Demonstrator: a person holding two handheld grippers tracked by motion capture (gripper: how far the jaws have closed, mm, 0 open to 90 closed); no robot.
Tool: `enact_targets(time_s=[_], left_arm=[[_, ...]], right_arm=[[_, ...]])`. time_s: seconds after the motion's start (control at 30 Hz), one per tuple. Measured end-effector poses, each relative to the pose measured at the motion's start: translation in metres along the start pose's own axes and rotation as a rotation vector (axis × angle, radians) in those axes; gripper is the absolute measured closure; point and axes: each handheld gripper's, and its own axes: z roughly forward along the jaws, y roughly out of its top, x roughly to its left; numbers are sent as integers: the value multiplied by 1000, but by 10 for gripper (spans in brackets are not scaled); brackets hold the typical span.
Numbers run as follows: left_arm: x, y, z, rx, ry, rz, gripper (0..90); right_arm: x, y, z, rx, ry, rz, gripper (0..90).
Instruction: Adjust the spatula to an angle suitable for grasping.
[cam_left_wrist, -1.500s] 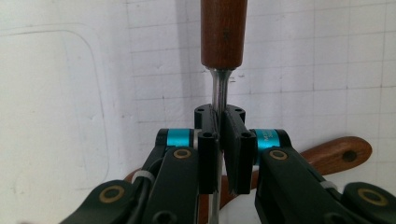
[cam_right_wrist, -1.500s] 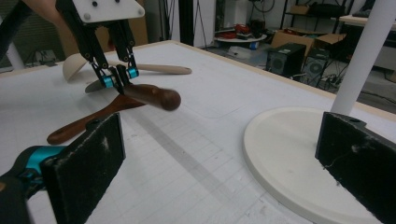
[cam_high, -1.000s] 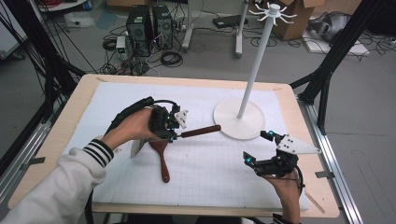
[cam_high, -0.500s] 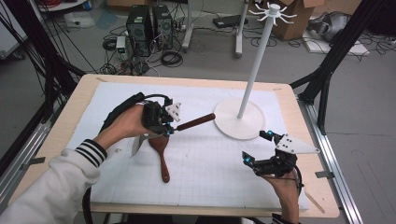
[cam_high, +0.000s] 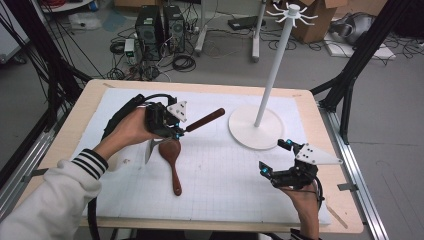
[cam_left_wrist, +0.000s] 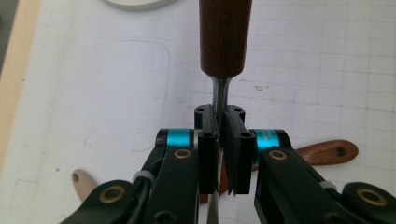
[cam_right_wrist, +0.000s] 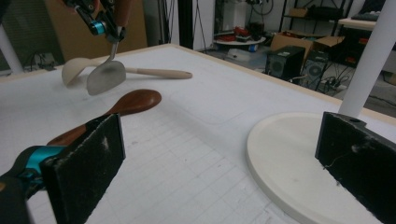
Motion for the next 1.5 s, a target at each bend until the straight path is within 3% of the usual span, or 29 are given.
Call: enact_targets(time_s=[0.23, 0.27, 0.37, 0.47, 0.53, 0.77, 0.87, 0.93, 1.13, 1.5], left_arm=[[5, -4, -11, -74, -4, -28, 843], [4, -5, -11, -105, -3, -55, 844], [5, -7, -16, -149, 1, -79, 844], [8, -8, -20, -170, -1, -82, 843], [10, -11, -26, -213, -8, -92, 843], [11, -16, -36, -299, -17, -105, 843], [12, -17, -38, -310, -16, -107, 843], [13, -20, -40, -347, -22, -124, 843], [13, -25, -42, -406, -46, -120, 843], [11, -29, -47, -481, -77, -107, 843]], right_arm=[[1, 3, -5, -33, 9, 13, 4], [2, 4, -5, -36, 8, 2, 4], [4, 8, -5, -48, 7, -4, 4], [7, 12, -6, -71, -13, -4, 4], [6, 15, -5, -84, -3, 2, 4], [2, 22, -6, -74, 4, 2, 4], [0, 28, -5, -71, 22, 5, 5], [-1, 32, -5, -74, 37, 0, 4], [1, 48, 1, -54, 80, -23, 5], [5, 75, 4, -101, 161, -50, 4]])
